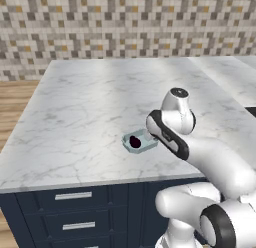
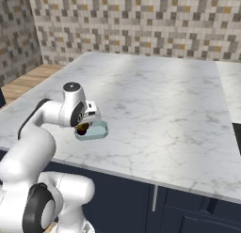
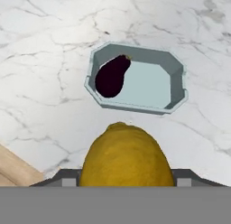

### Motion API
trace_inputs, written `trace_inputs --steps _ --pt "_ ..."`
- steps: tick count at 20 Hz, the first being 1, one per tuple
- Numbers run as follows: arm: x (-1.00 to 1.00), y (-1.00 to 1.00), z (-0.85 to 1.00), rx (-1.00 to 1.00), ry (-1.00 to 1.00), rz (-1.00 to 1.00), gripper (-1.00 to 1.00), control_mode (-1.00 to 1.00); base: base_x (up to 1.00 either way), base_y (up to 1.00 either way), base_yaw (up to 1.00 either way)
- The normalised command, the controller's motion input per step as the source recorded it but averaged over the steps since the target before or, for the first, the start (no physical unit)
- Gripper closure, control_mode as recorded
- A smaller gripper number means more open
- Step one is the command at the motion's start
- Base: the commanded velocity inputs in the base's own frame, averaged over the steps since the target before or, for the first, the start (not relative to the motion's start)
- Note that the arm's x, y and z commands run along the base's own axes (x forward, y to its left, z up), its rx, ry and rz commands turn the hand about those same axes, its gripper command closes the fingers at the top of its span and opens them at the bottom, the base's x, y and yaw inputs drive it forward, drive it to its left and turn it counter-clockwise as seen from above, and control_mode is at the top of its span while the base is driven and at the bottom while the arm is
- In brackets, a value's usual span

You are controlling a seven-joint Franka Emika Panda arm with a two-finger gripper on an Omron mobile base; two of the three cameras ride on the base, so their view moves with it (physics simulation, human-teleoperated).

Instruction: Take the lemon and eggplant out of the freezer and place them in the tupperware container on the counter. Then put the tupperware containing the vegetables back in the freezer.

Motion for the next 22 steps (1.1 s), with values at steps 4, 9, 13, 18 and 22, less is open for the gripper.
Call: trace_inputs --steps 4,9,13,18,22 --pt "0.54 0.08 -0.32 0.0 0.03 0.0 1.0 -1.0 0.0 0.0 0.0" --pt "0.54 0.16 -0.42 0.0 0.1 0.0 1.0 -1.0 0.0 0.0 0.0" --pt "0.55 0.18 -0.45 0.0 0.08 0.0 1.0 -1.0 0.0 0.0 0.0" --pt "0.61 0.04 -0.32 0.0 0.03 0.0 1.0 -1.0 0.0 0.0 0.0" --pt "0.32 0.0 -0.28 0.0 0.02 0.0 1.0 -1.0 0.0 0.0 0.0"
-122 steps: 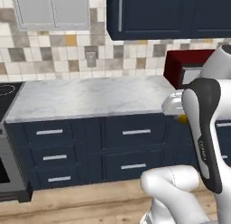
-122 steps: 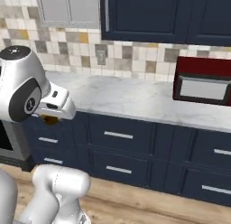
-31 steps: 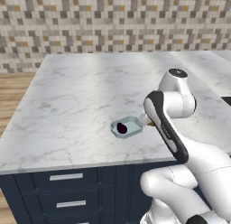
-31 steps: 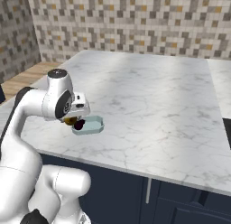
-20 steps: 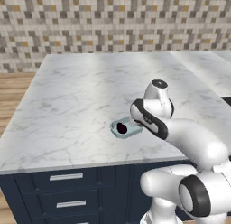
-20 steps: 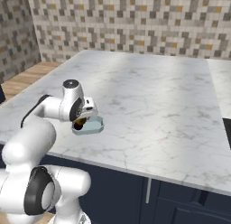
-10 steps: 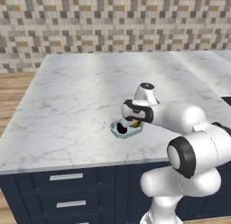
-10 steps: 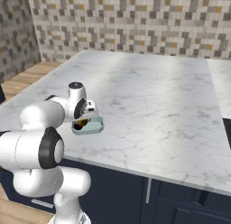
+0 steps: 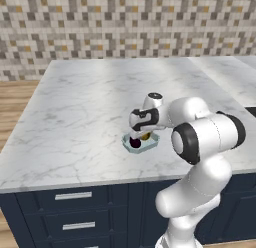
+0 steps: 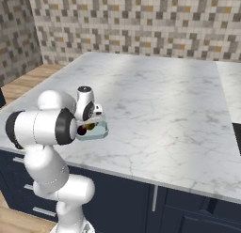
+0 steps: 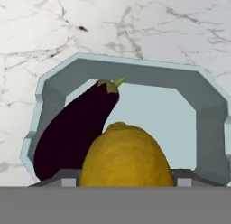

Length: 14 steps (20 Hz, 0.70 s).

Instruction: Take the lemon and eggplant out of the freezer and place them in the tupperware container on the counter. Then put the tupperware containing the vegetables back in the freezer.

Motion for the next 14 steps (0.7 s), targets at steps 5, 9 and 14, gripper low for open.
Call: trace_inputs --steps 5,9,14 --pt "0.04 0.0 -0.33 0.0 0.02 0.0 1.0 -1.0 0.0 0.0 0.0" --pt "0.29 0.0 -0.34 0.0 0.0 0.0 -1.0 -1.0 0.0 0.0 0.0" --pt "0.1 0.0 -0.18 0.0 0.0 0.0 -1.0 -1.0 0.0 0.0 0.0"
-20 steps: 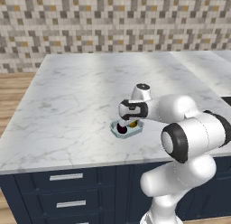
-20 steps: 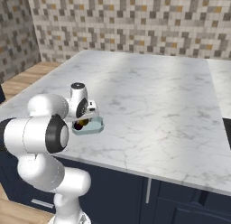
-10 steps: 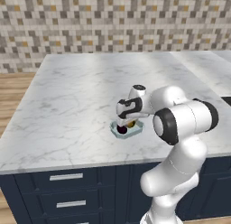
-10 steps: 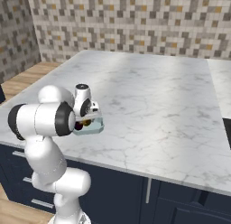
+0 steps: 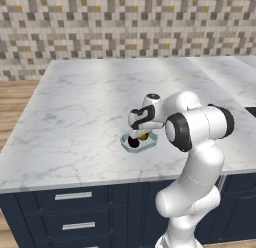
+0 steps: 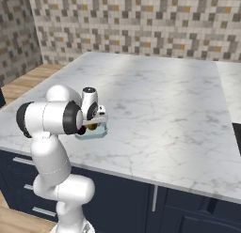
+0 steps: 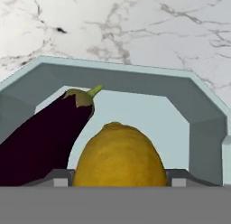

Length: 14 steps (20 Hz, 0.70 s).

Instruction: Take the lemon and eggplant out of the freezer and place them in the tupperware container on the counter. Then put the tupperware containing the vegetables back in the freezer.

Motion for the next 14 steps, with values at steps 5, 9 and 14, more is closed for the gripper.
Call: trace_inputs --steps 5,9,14 --pt "-0.13 0.0 0.0 0.0 -0.04 0.0 -1.0 -1.0 0.0 0.0 0.0" --pt "-0.04 0.0 0.2 0.0 -0.05 0.0 -1.0 -1.0 0.0 0.0 0.0" --pt "0.01 -0.22 0.2 0.0 -0.02 0.0 -1.0 -1.0 0.0 0.0 0.0"
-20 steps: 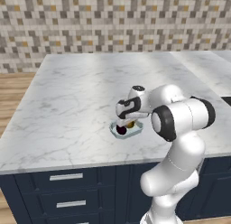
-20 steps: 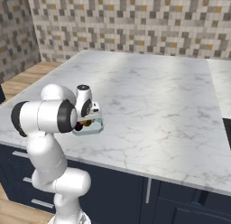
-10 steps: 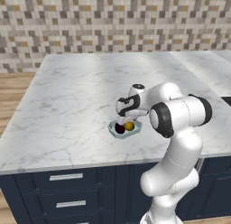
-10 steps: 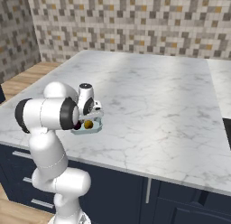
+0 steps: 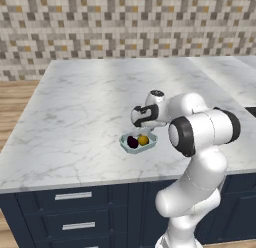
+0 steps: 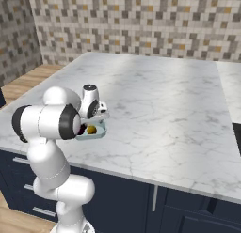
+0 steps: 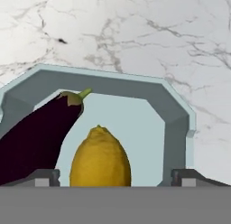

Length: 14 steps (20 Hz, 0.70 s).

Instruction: Take the lemon and eggplant out of the freezer and place them in the tupperware container on the counter. Then put the tupperware containing the vegetables back in the freezer.

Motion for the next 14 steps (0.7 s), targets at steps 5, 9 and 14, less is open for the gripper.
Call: trace_inputs --steps 5,9,14 --pt "0.19 -0.31 0.0 0.0 0.0 0.0 -1.0 -1.0 0.0 0.0 0.0" --pt "0.3 -0.33 0.0 0.0 0.0 0.0 -1.0 -1.0 0.0 0.0 0.0" --pt "0.08 -0.29 -0.06 0.0 0.01 -0.01 -1.0 -1.0 0.0 0.0 0.0"
